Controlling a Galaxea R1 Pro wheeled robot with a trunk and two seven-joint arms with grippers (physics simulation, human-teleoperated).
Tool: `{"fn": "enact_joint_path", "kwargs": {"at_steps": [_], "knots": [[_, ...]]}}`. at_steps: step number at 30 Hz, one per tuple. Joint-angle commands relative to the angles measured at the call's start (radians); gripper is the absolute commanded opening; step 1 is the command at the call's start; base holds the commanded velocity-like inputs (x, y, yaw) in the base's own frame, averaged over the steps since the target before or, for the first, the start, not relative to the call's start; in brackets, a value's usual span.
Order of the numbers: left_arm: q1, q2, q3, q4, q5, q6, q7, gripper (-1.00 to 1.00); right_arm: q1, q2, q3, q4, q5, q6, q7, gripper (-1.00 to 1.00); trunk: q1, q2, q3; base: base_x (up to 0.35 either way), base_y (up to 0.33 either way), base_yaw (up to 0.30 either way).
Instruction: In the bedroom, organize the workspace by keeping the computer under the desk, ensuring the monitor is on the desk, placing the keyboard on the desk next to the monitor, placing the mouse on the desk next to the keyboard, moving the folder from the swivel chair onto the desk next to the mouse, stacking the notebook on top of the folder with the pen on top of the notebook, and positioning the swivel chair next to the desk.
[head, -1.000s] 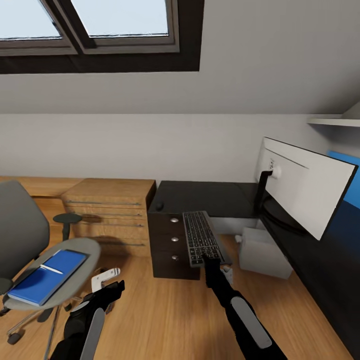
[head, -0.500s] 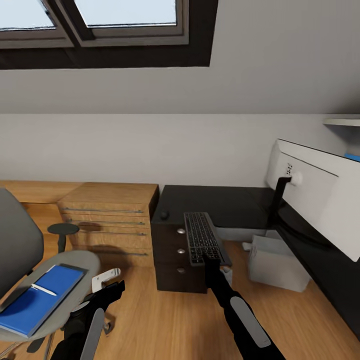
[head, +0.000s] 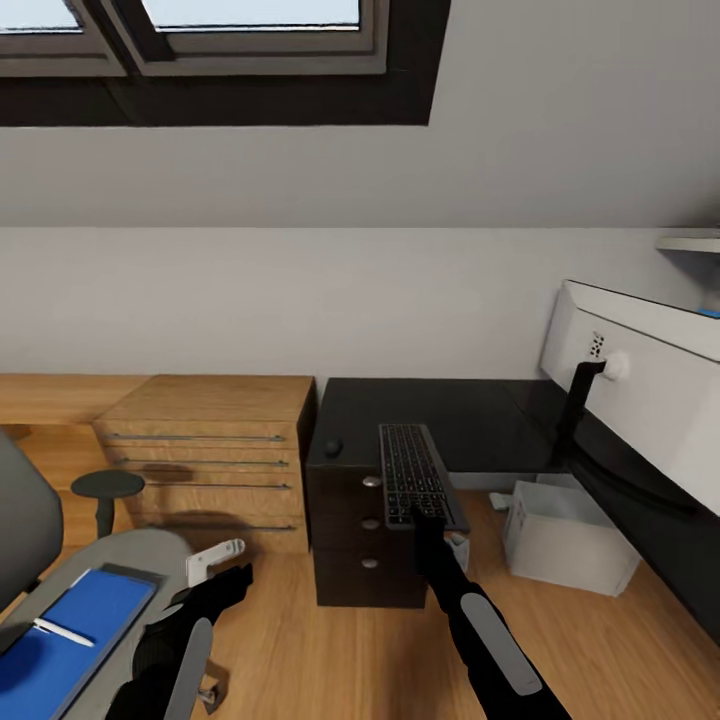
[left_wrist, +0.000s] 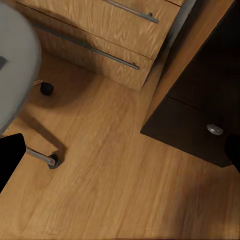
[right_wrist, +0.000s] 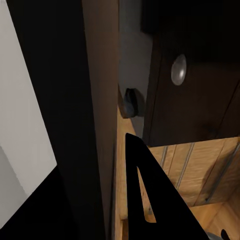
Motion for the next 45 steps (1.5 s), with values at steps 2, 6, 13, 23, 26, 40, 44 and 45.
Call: {"fn": "enact_joint_path", "kwargs": {"at_steps": [2, 6, 13, 23, 26, 40, 44, 45], "knots": [[-0.001, 0.0, -0.002, 0.001, 0.01, 0.003, 0.008, 1.0, -0.001, -0.001, 0.002, 0.0, -0.011, -0.004, 0.005, -1.0, 0.0, -0.001, -0.001, 0.139, 0.01, -0.028], [-0.001, 0.0, -0.003, 0.002, 0.01, 0.002, 0.008, 1.0, -0.001, -0.003, 0.002, -0.001, -0.011, -0.002, 0.005, -1.0, 0.0, -0.001, -0.001, 0.247, 0.004, -0.012], [-0.001, 0.0, -0.004, 0.002, 0.01, 0.002, 0.008, 1.0, -0.001, -0.005, 0.002, -0.001, -0.009, -0.001, 0.004, -1.0, 0.0, -0.001, -0.001, 0.315, 0.001, -0.002], [-0.001, 0.0, -0.004, 0.002, 0.01, 0.002, 0.009, 1.0, -0.001, -0.005, 0.007, -0.001, -0.002, -0.001, 0.004, -1.0, 0.0, -0.001, -0.001, 0.325, 0.024, 0.0], [-0.001, 0.0, -0.004, 0.0, 0.01, 0.003, 0.009, 1.0, -0.001, -0.003, 0.008, -0.001, -0.001, -0.001, 0.004, -1.0, 0.0, -0.001, -0.001, 0.257, 0.021, 0.0], [-0.001, -0.005, -0.002, -0.061, 0.014, 0.008, 0.017, 1.0, -0.001, -0.001, 0.038, -0.002, 0.01, -0.003, 0.007, -1.0, 0.035, -0.064, -0.029, 0.024, 0.002, 0.0], [-0.001, -0.005, -0.002, -0.062, 0.014, 0.008, 0.017, 1.0, -0.001, -0.001, 0.043, -0.003, 0.115, -0.005, 0.131, -1.0, 0.05, -0.092, -0.042, 0.0, 0.0, 0.0], [-0.001, -0.005, -0.002, -0.062, 0.014, 0.008, 0.017, 1.0, -0.001, -0.001, 0.043, -0.003, 0.12, -0.005, 0.137, -1.0, 0.054, -0.099, -0.045, 0.0, 0.0, 0.0]]}}
